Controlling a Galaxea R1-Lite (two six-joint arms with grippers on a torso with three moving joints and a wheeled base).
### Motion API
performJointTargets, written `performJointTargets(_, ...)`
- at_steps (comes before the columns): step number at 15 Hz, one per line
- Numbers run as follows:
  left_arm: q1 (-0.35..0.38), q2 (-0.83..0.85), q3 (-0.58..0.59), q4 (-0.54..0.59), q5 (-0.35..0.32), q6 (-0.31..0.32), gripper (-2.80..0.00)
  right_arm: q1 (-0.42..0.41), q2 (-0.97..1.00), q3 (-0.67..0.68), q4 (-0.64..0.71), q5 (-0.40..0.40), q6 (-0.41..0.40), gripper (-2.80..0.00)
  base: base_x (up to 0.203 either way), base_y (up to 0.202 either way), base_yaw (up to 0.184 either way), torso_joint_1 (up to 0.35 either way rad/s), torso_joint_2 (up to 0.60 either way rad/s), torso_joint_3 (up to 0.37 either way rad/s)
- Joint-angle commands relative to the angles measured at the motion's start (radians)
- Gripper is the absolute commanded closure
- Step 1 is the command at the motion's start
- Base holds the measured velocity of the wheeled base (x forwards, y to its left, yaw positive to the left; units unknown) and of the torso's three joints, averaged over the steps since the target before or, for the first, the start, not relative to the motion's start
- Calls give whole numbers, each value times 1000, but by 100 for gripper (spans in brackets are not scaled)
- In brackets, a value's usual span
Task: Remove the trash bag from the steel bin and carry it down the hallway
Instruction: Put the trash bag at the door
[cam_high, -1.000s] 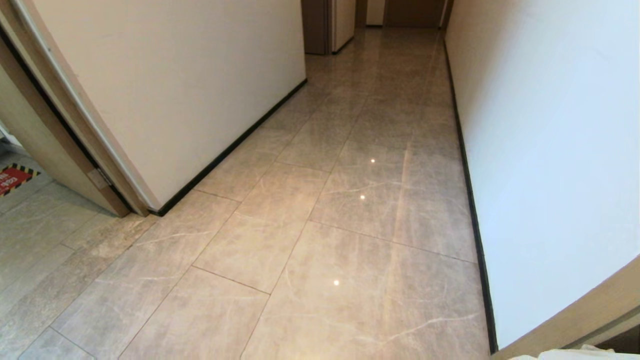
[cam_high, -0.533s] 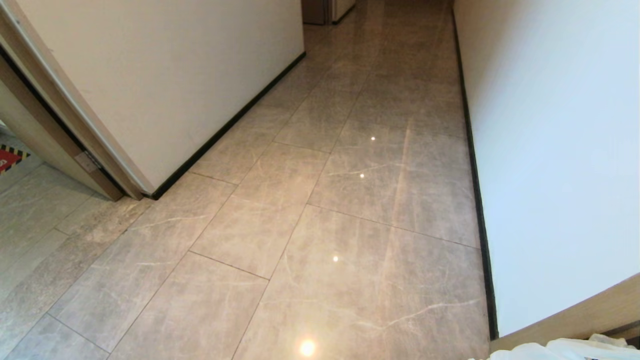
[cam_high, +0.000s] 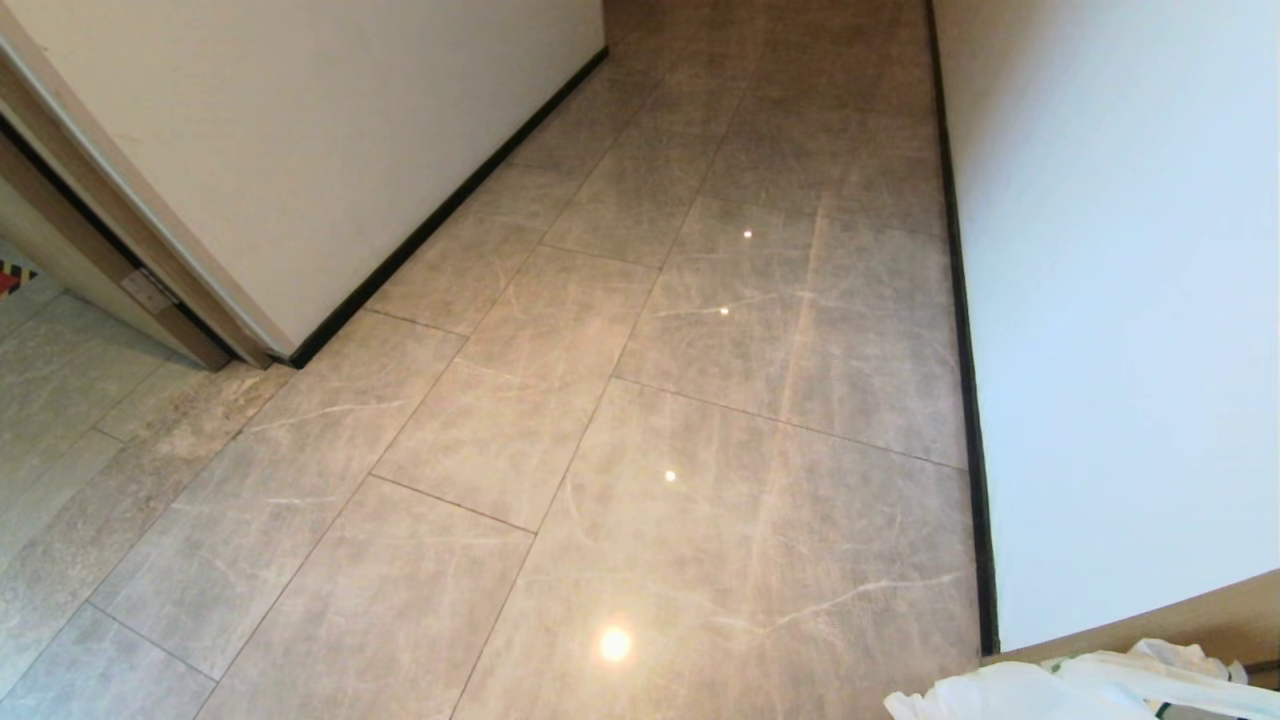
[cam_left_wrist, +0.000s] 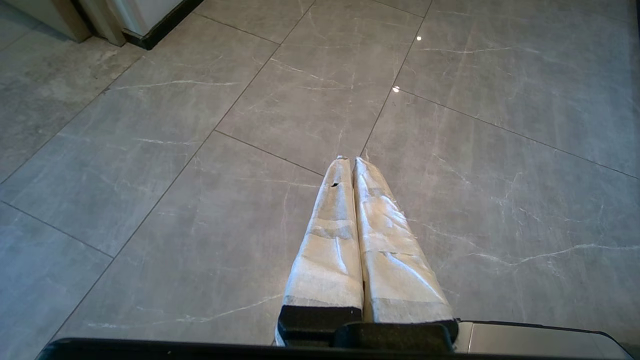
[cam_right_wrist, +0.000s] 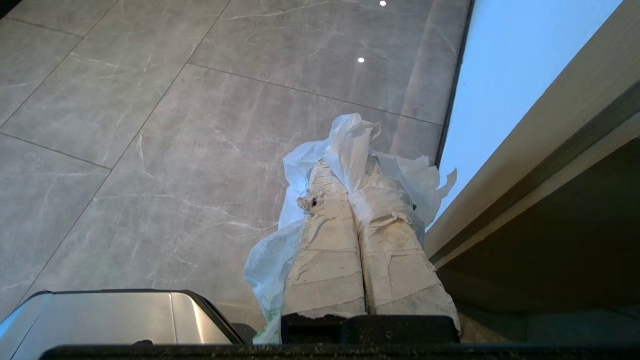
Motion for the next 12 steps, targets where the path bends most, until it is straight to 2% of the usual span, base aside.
performJointTargets(1, 0, 0, 0, 0, 1, -1, 0, 0, 0, 0, 0, 0, 0, 0, 0, 0, 0, 2, 2, -30)
performJointTargets(12, 0, 0, 0, 0, -1, 1, 0, 0, 0, 0, 0, -1, 1, 0, 0, 0, 0, 0, 0, 0)
